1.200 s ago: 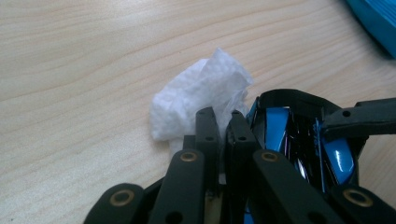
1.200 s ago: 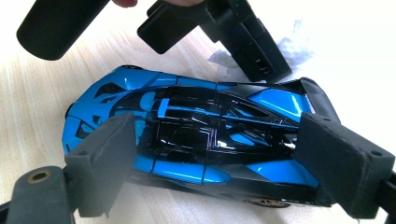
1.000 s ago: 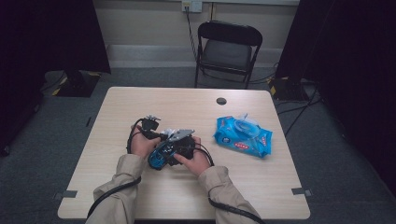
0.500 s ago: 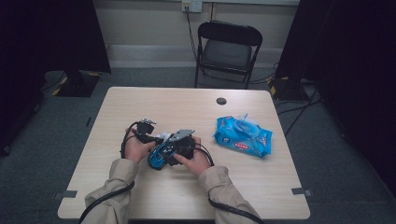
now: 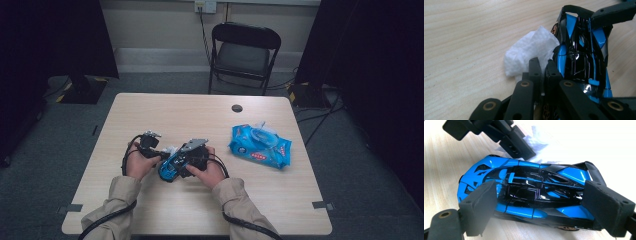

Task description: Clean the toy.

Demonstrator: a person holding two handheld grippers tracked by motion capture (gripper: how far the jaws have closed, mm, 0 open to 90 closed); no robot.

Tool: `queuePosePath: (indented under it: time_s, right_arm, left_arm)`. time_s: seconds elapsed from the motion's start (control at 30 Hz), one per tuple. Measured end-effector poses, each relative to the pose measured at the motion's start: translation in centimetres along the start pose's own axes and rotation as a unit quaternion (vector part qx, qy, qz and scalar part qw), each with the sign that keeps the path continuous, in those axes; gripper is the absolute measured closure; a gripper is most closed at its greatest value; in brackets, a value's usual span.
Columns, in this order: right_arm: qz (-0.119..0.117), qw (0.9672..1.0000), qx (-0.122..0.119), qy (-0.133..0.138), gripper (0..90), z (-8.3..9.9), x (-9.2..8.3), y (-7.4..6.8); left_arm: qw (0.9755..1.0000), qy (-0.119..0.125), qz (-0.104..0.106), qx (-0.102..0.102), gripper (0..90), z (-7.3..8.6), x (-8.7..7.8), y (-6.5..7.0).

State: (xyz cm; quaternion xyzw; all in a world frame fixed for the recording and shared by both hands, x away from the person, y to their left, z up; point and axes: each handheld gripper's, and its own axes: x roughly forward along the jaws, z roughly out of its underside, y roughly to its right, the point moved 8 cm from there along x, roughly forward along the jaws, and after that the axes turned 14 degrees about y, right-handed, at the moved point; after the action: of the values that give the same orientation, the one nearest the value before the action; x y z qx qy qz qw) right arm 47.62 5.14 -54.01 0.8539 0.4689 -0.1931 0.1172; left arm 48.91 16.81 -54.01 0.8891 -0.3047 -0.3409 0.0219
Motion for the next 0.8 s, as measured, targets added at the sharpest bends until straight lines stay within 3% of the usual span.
queuePosePath:
  time_s: [0.63,0.8]
  right_arm:
    - [-0.001,1.0,-0.001,0.004,12.2,0.0,0.0,-0.2]
    - [0.0,1.0,-0.001,0.003,12.2,0.0,0.0,-0.1]
  left_arm:
    - [1.0,0.0,-0.005,-0.002,86.2,0.2,-0.7,-0.2]
    - [0.9999,-0.009,-0.012,0.008,86.1,0.6,-1.3,-0.5]
